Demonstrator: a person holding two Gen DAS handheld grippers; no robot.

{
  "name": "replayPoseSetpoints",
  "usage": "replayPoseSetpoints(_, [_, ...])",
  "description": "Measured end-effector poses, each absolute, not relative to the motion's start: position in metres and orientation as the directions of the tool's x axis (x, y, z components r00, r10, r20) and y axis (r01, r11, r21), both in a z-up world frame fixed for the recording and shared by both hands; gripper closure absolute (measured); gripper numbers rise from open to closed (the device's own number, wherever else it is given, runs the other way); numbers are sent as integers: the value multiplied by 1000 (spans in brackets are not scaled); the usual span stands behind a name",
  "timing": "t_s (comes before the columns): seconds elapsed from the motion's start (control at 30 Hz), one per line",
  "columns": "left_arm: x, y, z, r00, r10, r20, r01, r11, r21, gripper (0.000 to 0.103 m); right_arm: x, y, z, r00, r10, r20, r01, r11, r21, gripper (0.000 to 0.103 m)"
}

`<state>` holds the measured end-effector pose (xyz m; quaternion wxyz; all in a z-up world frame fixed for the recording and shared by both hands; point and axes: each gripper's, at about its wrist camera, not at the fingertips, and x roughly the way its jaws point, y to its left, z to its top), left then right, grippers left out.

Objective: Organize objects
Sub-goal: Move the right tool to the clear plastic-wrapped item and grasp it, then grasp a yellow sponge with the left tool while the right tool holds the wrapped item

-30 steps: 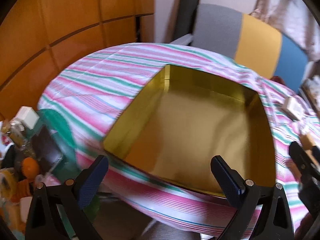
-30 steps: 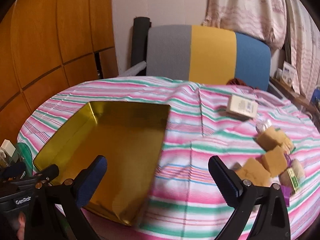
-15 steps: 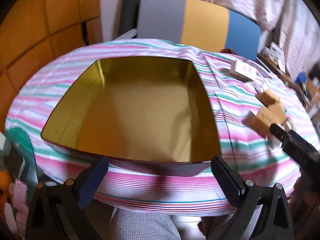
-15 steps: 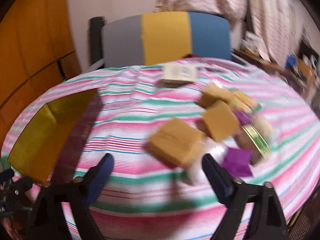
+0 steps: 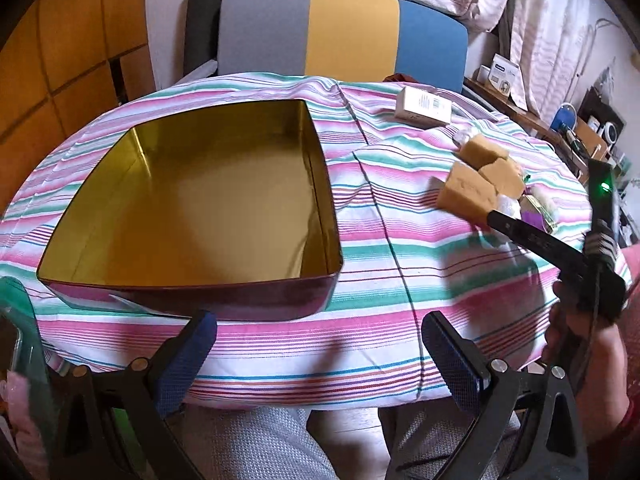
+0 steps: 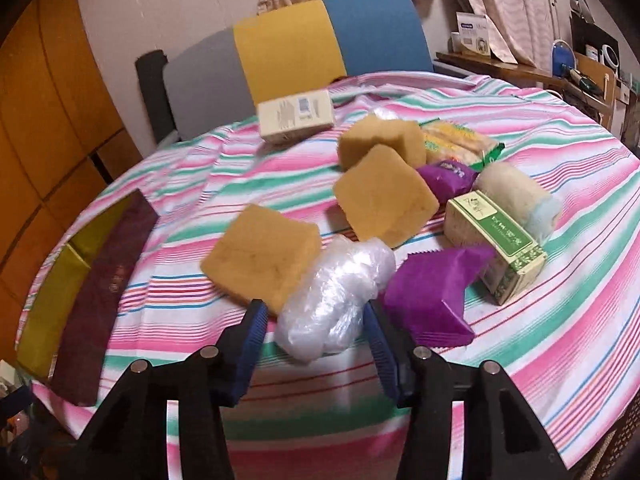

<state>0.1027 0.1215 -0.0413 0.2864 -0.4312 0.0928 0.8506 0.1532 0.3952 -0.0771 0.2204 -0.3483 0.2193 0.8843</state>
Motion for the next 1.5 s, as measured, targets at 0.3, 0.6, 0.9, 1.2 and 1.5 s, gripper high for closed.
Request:
replayPoseSetpoints(0.3, [108,133,-38,-467,419,-779,-597,-799,-72,0,148,408,-80,-693,257,-673,-526,-819,229,71])
replayPoseSetpoints(0.6, [100,166,-25,-506,432,-747,-615,-787,-39,0,158,415,-80,-708,344,-617,-540,-827,158,72])
replayPoseSetpoints(0.9, [71,243,-29,-406,482,-777,-657,-744,-118,0,170,422,-89,-714,392,-580,-590,-782,198,72])
replayPoseSetpoints(1.2, [45,324,-53,-351,485,-801,-708,-697,-112,0,171,424,-94,-709,394,-585,-606,-765,219,71])
replayPoseSetpoints(1.5, [32,348,-80,-294,499,-815,-756,-643,-121,0,171,424,-97,-717,394,-575,-603,-765,228,71])
